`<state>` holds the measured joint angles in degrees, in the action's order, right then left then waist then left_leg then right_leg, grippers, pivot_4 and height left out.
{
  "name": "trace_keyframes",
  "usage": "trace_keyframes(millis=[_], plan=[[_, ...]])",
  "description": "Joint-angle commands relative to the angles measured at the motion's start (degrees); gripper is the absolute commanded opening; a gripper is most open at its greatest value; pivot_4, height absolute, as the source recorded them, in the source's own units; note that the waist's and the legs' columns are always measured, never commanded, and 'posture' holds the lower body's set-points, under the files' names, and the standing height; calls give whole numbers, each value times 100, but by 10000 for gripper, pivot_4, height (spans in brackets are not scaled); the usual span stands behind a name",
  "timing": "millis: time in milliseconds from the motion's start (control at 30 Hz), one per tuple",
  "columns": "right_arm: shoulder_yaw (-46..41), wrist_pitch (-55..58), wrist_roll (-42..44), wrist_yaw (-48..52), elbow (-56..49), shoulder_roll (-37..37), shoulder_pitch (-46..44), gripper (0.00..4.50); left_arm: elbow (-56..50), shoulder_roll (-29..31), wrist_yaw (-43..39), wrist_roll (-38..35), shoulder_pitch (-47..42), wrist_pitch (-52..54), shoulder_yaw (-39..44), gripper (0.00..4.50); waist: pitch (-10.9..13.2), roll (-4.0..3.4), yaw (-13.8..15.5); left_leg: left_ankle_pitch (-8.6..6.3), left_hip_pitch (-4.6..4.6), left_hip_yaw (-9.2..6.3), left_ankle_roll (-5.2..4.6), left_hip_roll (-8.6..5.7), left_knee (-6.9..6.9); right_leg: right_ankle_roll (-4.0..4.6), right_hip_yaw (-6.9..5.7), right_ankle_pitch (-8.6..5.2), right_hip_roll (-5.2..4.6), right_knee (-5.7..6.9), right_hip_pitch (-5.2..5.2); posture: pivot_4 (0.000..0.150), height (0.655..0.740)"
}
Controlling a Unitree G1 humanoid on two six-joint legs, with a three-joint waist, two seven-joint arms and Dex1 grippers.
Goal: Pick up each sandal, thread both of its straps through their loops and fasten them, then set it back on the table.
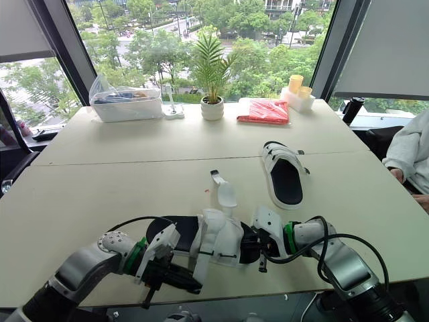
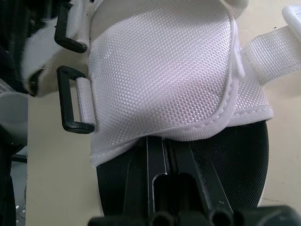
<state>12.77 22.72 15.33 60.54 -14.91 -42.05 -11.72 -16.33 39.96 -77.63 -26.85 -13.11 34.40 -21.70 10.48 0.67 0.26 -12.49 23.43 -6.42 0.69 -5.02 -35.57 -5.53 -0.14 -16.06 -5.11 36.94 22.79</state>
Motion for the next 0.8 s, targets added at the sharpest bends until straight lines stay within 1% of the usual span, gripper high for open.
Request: trace_keyframes(millis=[33,233,400,533,633,800], plan=[[98,99,-124,47,78,-103,74,0,-491,347,-603,60,55,-569,-127,401,-1,-3,11,0,0,0,0,0,1,0,0,0,0,0,0,1500,7400],[73,104,-118,99,39,-190,115,0,-811,468,-984,6,0,-1305,-4,401,-1,-3,43,-1,2,0,0,0,2,4,0,-2,-3,-14,-4,1500,7400],[88,133,-103,144,22,-214,88,0,-823,129,-982,-161,-370,-1759,166,401,-1,-3,47,0,3,0,-1,0,19,3,0,-1,-3,-34,-4,1500,7400],[96,114,-109,168,40,-215,90,0,-482,-397,-637,-370,-997,-1618,382,401,-1,-2,49,1,3,0,-2,-2,26,-1,-3,1,-2,-45,-7,1500,7400],[108,79,-133,167,61,-205,105,0,-26,-788,-357,-382,-1469,-1561,544,401,0,-1,45,1,3,0,-2,-3,25,-17,-5,10,1,-45,-8,1500,7400],[102,44,-150,130,80,-185,102,0,999,-1650,571,-304,-2238,-1645,1029,401,3,4,63,2,3,-2,-3,-4,21,-25,-8,14,6,-45,-11,1500,7400]])
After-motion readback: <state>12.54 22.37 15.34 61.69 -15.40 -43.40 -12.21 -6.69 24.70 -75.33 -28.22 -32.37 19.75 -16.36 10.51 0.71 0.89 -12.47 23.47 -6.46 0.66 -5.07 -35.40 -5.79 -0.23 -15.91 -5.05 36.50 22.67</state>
